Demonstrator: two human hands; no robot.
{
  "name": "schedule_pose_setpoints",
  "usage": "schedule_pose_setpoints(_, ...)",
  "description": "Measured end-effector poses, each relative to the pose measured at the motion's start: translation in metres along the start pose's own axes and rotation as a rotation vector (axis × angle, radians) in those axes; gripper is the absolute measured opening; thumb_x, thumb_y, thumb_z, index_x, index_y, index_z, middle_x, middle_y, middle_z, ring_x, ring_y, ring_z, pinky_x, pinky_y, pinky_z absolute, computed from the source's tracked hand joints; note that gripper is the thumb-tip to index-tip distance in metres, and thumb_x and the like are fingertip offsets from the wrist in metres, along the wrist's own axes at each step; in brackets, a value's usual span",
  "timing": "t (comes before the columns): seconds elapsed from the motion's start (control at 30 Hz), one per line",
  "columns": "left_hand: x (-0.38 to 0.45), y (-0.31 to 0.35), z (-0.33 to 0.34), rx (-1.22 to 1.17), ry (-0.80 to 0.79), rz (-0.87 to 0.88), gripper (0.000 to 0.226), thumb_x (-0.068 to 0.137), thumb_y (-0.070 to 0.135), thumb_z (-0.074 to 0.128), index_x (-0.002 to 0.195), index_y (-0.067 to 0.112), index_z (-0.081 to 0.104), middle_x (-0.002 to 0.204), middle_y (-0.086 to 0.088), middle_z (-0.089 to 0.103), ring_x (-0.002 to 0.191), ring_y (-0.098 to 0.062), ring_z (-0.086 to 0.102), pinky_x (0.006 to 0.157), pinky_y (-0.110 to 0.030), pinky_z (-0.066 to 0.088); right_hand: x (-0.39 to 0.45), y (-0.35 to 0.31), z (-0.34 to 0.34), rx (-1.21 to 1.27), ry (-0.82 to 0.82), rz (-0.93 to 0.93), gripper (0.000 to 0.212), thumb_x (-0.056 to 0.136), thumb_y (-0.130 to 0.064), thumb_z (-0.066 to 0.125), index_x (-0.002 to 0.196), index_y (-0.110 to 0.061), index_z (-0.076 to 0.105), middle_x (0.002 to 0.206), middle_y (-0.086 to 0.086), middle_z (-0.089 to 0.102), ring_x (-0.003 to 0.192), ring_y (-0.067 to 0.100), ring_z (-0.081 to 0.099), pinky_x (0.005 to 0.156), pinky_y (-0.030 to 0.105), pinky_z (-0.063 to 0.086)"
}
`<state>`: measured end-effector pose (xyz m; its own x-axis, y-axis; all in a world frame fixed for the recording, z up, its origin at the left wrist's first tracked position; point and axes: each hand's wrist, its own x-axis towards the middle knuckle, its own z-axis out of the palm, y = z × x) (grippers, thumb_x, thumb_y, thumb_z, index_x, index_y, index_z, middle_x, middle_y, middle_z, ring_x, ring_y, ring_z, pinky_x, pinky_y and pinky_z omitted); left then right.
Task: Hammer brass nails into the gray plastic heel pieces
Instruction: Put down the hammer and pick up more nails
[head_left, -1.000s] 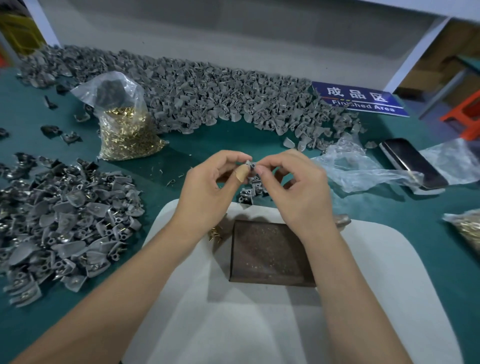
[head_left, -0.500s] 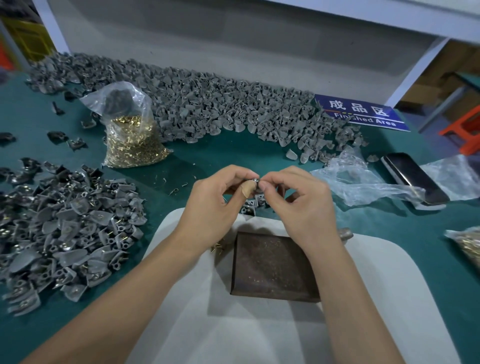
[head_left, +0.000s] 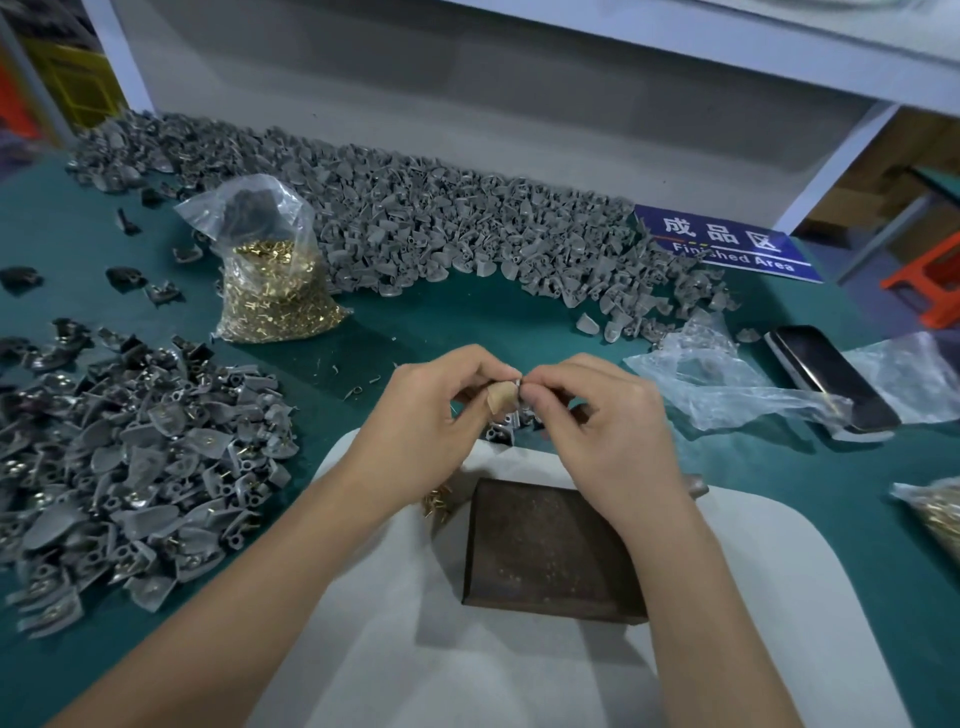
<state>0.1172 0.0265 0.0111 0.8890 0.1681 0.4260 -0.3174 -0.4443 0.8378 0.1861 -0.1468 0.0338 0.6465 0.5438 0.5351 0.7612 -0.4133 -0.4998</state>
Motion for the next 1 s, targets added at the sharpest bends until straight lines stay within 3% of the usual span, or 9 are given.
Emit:
schedule_pose_setpoints(0.1,0.000,0.001,0.003,-0.148,0.014,-0.068,0.009,0.097,0.008,0.067,0.104,0.012,0.071,0.088,0.006,0.076,0.083,-0.013,0.074,0.080,-0.034,0.061,-0.002,0.001,0.003,0.146,0.064,0.069,0.007,0.093,-0.010,0.073,0.092,-0.013,0.079,0.084,-0.012,0.068,0.078,0.013,0.066,0.066,0.037,0.059)
schedule_pose_setpoints(0.2,0.001,0.004,0.007,-0.300,0.058,-0.115,0.007,0.097,0.007,0.066,0.103,0.010,0.069,0.090,0.000,0.076,0.081,-0.016,0.074,0.077,-0.028,0.060,-0.002,-0.001,0.006,0.229,0.107,0.097,0.007,0.094,-0.010,0.073,0.094,-0.013,0.079,0.086,-0.011,0.069,0.078,0.018,0.068,0.065,0.042,0.060)
schedule_pose_setpoints(0.33,-0.001,0.007,0.011,-0.373,0.105,-0.126,0.008,0.097,0.008,0.067,0.100,0.015,0.069,0.092,0.000,0.076,0.079,-0.012,0.074,0.074,-0.018,0.056,-0.001,-0.002,0.005,0.288,0.105,0.134,0.008,0.094,-0.006,0.073,0.095,-0.010,0.080,0.086,-0.006,0.070,0.079,0.020,0.068,0.066,0.041,0.060)
schedule_pose_setpoints(0.47,-0.001,0.005,0.012,-0.374,0.115,-0.129,0.011,0.097,0.009,0.067,0.099,0.019,0.069,0.093,0.002,0.076,0.080,-0.013,0.074,0.074,-0.019,0.057,-0.001,-0.003,0.005,0.325,0.089,0.171,0.009,0.092,-0.003,0.074,0.094,-0.009,0.081,0.084,-0.003,0.071,0.076,0.016,0.068,0.063,0.024,0.058)
schedule_pose_setpoints(0.67,0.002,-0.001,0.015,-0.367,0.094,-0.170,0.007,0.098,0.010,0.067,0.102,0.015,0.069,0.093,0.000,0.077,0.080,-0.016,0.074,0.074,-0.021,0.057,-0.001,0.003,0.008,0.282,0.080,0.217,0.009,0.092,-0.007,0.075,0.095,-0.012,0.081,0.084,-0.008,0.069,0.079,0.018,0.068,0.068,0.044,0.060)
schedule_pose_setpoints(0.87,0.001,-0.003,0.024,-0.259,0.141,-0.208,0.006,0.100,0.018,0.066,0.105,0.018,0.068,0.088,0.007,0.077,0.075,-0.009,0.073,0.071,-0.020,0.054,-0.005,0.012,0.006,0.291,0.052,0.279,0.014,0.094,-0.015,0.074,0.105,-0.021,0.080,0.090,-0.018,0.070,0.087,0.018,0.070,0.070,0.045,0.062)
schedule_pose_setpoints(1.0,0.001,0.000,0.020,-0.233,0.179,-0.237,0.004,0.100,0.024,0.065,0.104,0.026,0.066,0.087,0.006,0.077,0.064,-0.009,0.068,0.067,-0.020,0.052,-0.014,0.015,-0.008,0.283,0.146,0.359,0.014,0.098,-0.023,0.070,0.108,-0.027,0.079,0.095,-0.014,0.074,0.086,0.017,0.071,0.070,0.044,0.063)
